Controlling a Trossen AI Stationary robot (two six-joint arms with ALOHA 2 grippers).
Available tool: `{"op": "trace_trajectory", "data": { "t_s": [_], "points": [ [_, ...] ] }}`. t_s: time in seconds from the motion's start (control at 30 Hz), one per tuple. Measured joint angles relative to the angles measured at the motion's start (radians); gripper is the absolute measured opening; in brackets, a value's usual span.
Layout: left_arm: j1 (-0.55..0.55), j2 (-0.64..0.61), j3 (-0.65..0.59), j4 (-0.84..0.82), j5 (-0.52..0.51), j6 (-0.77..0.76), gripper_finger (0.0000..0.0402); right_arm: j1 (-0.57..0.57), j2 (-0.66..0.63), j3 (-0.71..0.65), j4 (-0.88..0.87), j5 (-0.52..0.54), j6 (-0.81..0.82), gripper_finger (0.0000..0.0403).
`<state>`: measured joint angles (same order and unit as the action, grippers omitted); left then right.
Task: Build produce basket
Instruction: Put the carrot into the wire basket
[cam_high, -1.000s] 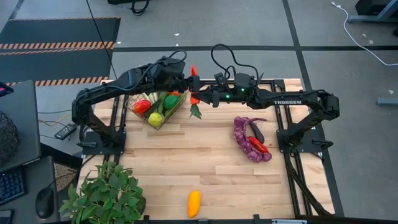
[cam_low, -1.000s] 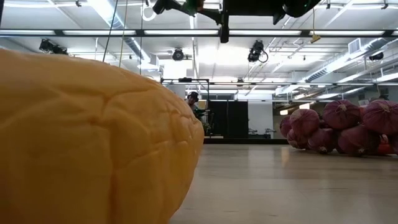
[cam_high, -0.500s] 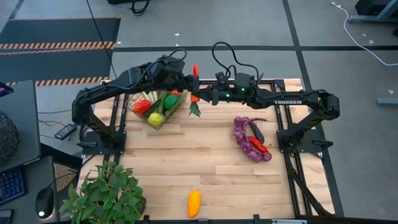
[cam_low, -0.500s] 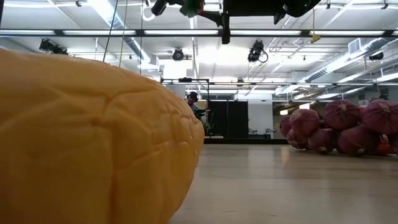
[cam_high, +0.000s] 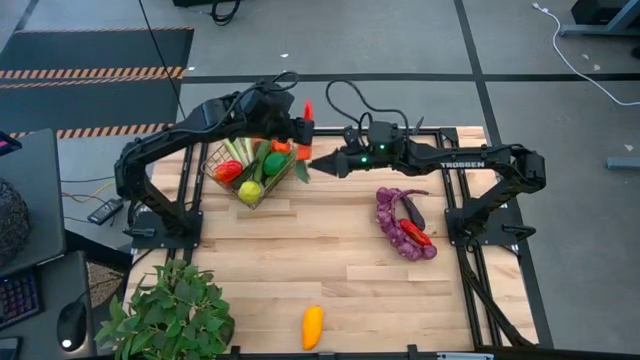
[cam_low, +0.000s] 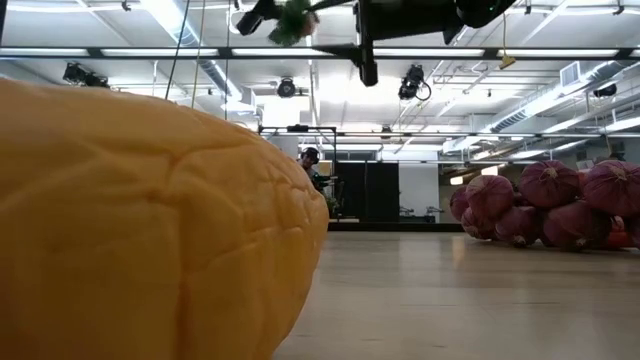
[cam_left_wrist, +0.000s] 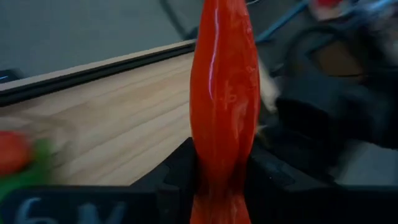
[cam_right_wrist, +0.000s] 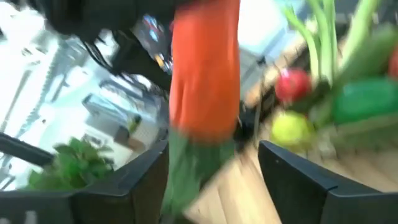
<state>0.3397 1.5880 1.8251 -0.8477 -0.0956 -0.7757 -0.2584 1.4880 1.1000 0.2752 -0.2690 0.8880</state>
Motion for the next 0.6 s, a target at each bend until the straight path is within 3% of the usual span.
{"op": "trace_trajectory", "data": {
  "t_s": [0.17, 0.33, 0.6],
  "points": [
    [0.066, 0.0, 0.0, -0.25, -0.011, 0.065, 0.0109, 0.0, 0.001, 0.0, -0.07, -0.029, 0.003, 0.0274],
    [0.134, 0.0, 0.0, -0.456, -0.1, 0.169, 0.0109, -0.013, 0.001, 0.0, -0.071, -0.022, -0.003, 0.0273],
    [0.219, 0.01, 0.0, -0.509, -0.114, 0.256, 0.0133, -0.055, 0.001, 0.0, -0.068, -0.023, -0.015, 0.027]
  ]
}}
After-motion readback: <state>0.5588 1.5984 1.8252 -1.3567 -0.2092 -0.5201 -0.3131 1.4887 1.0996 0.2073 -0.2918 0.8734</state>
